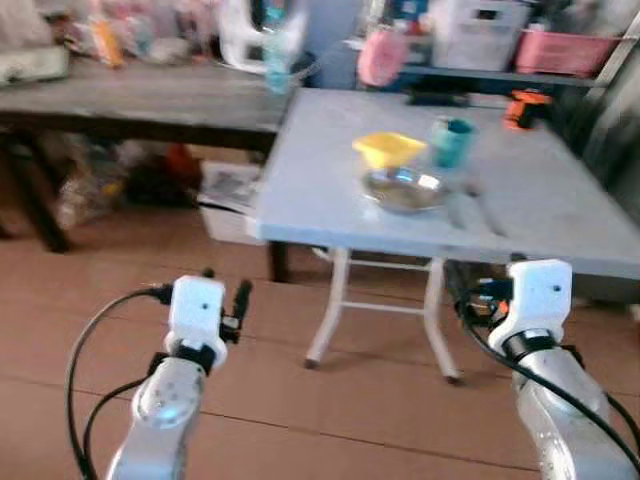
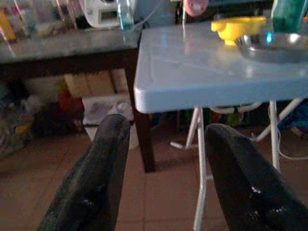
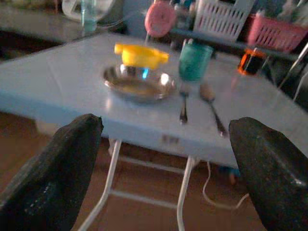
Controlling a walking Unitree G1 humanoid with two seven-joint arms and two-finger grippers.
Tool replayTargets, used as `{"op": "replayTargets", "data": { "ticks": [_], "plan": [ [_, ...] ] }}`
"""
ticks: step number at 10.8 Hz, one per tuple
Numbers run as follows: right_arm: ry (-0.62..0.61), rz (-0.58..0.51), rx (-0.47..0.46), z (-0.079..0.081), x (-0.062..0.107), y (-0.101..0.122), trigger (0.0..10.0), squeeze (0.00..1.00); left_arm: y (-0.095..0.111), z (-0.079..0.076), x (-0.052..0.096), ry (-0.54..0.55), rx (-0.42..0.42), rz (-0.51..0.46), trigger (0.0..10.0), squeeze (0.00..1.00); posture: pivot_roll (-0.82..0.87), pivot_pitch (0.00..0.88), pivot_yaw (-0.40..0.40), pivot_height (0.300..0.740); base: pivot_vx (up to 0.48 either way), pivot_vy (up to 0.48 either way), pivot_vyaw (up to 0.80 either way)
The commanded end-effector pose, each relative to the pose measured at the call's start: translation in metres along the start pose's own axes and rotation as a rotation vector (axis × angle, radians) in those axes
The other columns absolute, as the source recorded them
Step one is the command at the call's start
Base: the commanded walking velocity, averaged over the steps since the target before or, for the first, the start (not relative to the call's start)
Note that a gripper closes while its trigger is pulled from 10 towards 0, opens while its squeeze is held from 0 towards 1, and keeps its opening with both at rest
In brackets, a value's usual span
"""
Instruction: Setting the table
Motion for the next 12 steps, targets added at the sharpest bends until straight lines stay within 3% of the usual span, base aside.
{"op": "replayTargets", "data": {
  "ticks": [1,2,3,4,12],
  "plan": [
    [-0.004,-0.014,0.006,0.0,-0.001,0.004,10.0,0.0,0.005,0.002,0.0,0.011,0.0,-0.02,10.0,0.0,0.02,0.055,0.001,0.74,0.0,0.0,0.0],
    [-0.009,-0.018,0.008,-0.001,-0.001,0.005,10.0,0.0,0.006,-0.001,-0.001,-0.011,0.003,-0.022,10.0,0.0,0.02,0.055,0.001,0.74,0.0,0.0,0.0],
    [-0.01,-0.018,0.009,-0.001,-0.002,0.005,10.0,0.0,0.011,-0.004,-0.001,-0.039,0.061,-0.039,10.0,0.0,0.02,0.055,0.001,0.74,0.0,0.0,0.0],
    [-0.013,-0.02,0.011,-0.001,-0.002,0.005,10.0,0.0,0.014,-0.007,-0.001,-0.058,0.052,-0.052,10.0,0.0,0.02,0.053,-0.001,0.74,0.326,0.0,0.0],
    [-0.014,-0.046,0.036,-0.002,-0.007,0.012,10.0,0.0,0.018,-0.014,-0.003,-0.091,0.074,-0.066,10.0,0.0,0.02,0.039,-0.013,0.74,0.476,0.0,0.0]
  ]
}}
Point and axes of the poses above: a point about 5 cm out from each wrist's last joint towards the gripper, its own x axis pointing back from the gripper into the wrist, its own y axis along the axis of the wrist's last joint, z = x × y, the point moved 6 cm from there along -x, pointing out of the wrist towards the gripper, and after that the axes turned 5 degrees about -x, right-handed, at the moved point
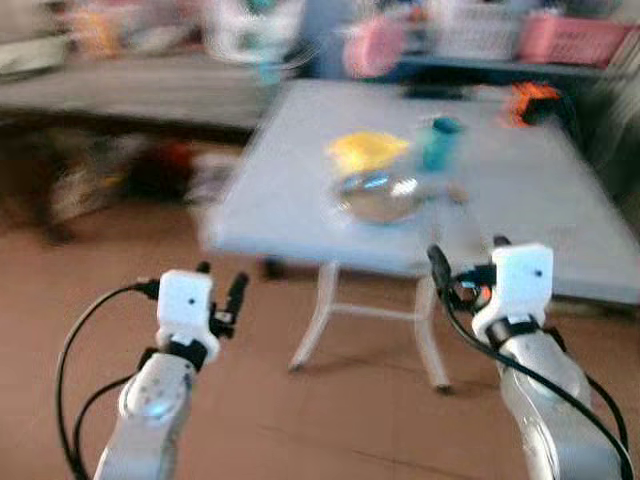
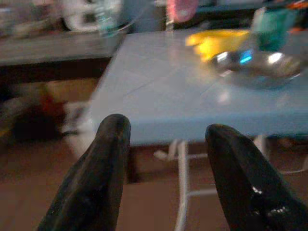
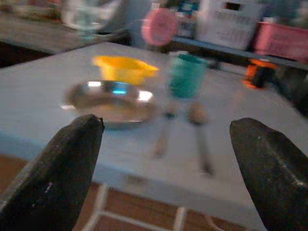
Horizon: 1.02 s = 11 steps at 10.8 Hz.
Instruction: Setting the table
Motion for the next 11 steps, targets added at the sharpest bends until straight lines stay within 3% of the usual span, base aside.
{"op": "replayTargets", "data": {
  "ticks": [1,9,11],
  "plan": [
    [-0.016,0.007,0.005,-0.007,0.001,-0.001,10.0,0.0,0.002,-0.007,-0.001,-0.018,0.008,-0.005,10.0,0.0,0.02,0.036,-0.013,0.74,0.48,0.0,0.0],
    [0.017,0.043,-0.068,0.004,0.003,-0.006,10.0,0.0,-0.004,-0.01,0.001,-0.029,0.004,0.014,10.0,0.0,0.01,0.042,-0.01,0.74,0.48,0.0,0.0],
    [0.016,0.06,-0.12,0.006,0.004,-0.008,10.0,0.0,-0.004,-0.007,0.005,-0.038,-0.012,0.008,10.0,0.0,0.01,0.045,-0.011,0.74,0.0,0.0,0.0]
  ]
}}
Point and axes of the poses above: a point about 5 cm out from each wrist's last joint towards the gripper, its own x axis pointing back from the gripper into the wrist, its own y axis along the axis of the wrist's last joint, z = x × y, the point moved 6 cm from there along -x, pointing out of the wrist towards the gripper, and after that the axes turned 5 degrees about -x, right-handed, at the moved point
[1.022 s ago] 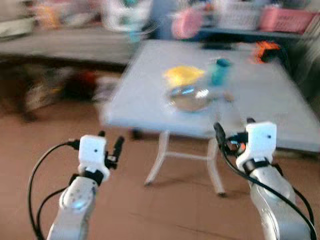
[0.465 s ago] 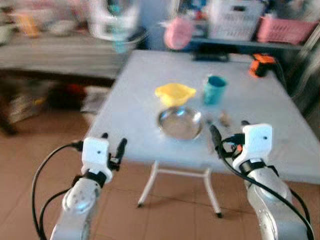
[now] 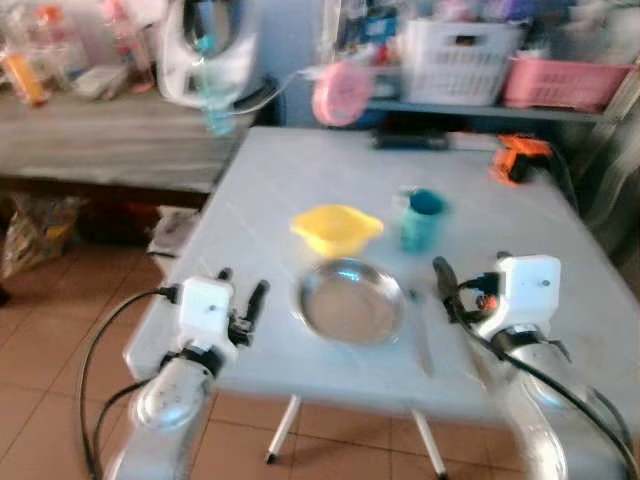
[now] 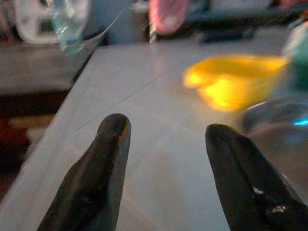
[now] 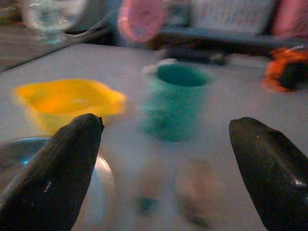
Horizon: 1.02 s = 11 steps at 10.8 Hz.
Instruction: Setting the table
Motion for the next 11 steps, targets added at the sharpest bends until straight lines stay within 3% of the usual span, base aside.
{"op": "replayTargets", "data": {
  "ticks": [1,3,5,7,11],
  "plan": [
    [-0.005,-0.019,0.015,-0.004,0.001,0.009,10.0,0.0,0.006,-0.002,0.001,-0.016,-0.009,-0.023,10.0,0.0,0.02,0.044,-0.01,0.74,0.0,0.0,0.0],
    [0.007,0.004,-0.03,0.0,0.001,0.005,10.0,0.0,-0.002,0.0,0.007,-0.049,-0.034,0.007,10.0,0.0,0.02,0.043,-0.009,0.74,0.0,0.0,0.0],
    [0.041,0.101,-0.145,0.012,0.0,-0.011,10.0,0.0,-0.008,-0.009,0.015,-0.143,-0.03,0.03,10.0,0.0,0.02,0.037,-0.012,0.74,0.0,0.0,0.0],
    [0.076,0.19,-0.214,0.027,-0.002,-0.021,10.0,0.0,-0.009,-0.016,0.016,-0.187,-0.02,0.034,10.0,0.0,0.02,0.038,-0.014,0.74,0.0,0.0,0.0],
    [0.094,0.283,-0.301,0.036,-0.009,-0.036,10.0,0.0,-0.014,-0.022,0.019,-0.239,-0.015,0.053,10.0,0.0,0.03,0.038,-0.017,0.74,0.0,0.0,0.0]
  ]
}}
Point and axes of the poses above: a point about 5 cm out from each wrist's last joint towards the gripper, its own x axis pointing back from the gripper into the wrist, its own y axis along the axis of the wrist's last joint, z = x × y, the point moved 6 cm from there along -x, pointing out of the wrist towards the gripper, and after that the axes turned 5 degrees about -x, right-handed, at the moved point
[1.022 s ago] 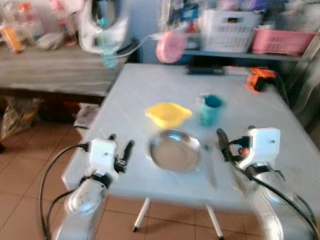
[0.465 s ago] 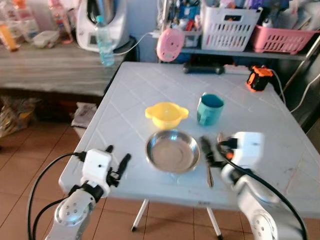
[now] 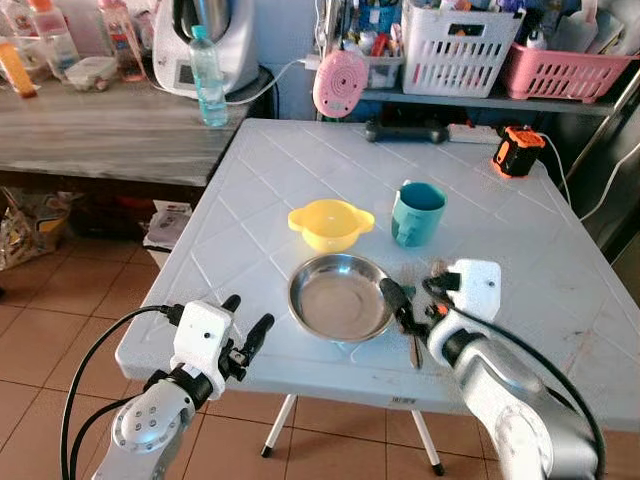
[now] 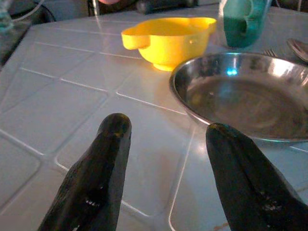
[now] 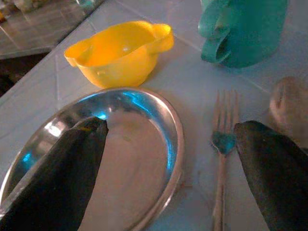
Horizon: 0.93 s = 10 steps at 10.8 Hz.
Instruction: Setting the table
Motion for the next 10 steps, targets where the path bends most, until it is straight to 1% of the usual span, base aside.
{"op": "replayTargets", "data": {
  "ticks": [1,2,3,4,6,7,8,9,10],
  "plan": [
    [-0.019,0.047,-0.013,-0.004,-0.005,-0.007,10.0,0.0,-0.001,-0.002,0.0,-0.019,0.001,0.009,10.0,0.0,0.04,0.037,-0.016,0.74,0.0,0.0,0.0],
    [-0.021,0.087,-0.005,-0.005,-0.01,-0.014,10.0,0.0,-0.002,-0.002,0.0,-0.021,0.002,0.011,10.0,0.0,0.04,0.035,-0.015,0.74,0.0,0.0,0.0],
    [-0.008,0.116,-0.023,-0.001,-0.016,-0.022,10.0,0.0,-0.003,-0.002,0.0,-0.023,0.002,0.014,10.0,0.0,0.04,0.035,-0.016,0.74,0.0,0.0,0.0],
    [0.016,0.127,-0.017,0.007,-0.022,-0.026,10.0,0.0,-0.003,-0.002,0.0,-0.022,0.003,0.014,10.0,0.0,0.05,0.034,-0.02,0.74,0.0,0.0,0.0],
    [0.016,0.134,-0.016,0.011,-0.03,-0.025,10.0,0.0,-0.002,-0.003,0.001,-0.018,0.007,0.013,10.0,0.0,0.06,0.038,-0.023,0.74,0.0,0.0,0.0],
    [0.032,0.136,-0.025,0.016,-0.034,-0.024,10.0,0.0,-0.002,-0.006,0.003,-0.018,0.011,0.015,10.0,0.0,0.06,0.043,-0.021,0.74,0.0,0.0,0.0],
    [0.034,0.146,-0.031,0.018,-0.035,-0.026,10.0,0.0,-0.002,-0.007,0.004,-0.02,0.012,0.018,10.0,0.0,0.06,0.045,-0.022,0.74,0.0,0.0,0.0],
    [0.005,0.191,-0.051,0.014,-0.035,-0.035,0.0,0.0,-0.002,-0.008,0.004,-0.023,0.013,0.019,10.0,0.0,0.06,0.05,-0.02,0.74,0.0,0.0,0.0],
    [-0.009,0.198,-0.061,0.01,-0.036,-0.036,0.0,0.0,-0.001,-0.009,0.003,-0.025,0.014,0.019,10.0,0.0,0.05,0.051,-0.019,0.74,0.0,0.0,0.0]
  ]
}}
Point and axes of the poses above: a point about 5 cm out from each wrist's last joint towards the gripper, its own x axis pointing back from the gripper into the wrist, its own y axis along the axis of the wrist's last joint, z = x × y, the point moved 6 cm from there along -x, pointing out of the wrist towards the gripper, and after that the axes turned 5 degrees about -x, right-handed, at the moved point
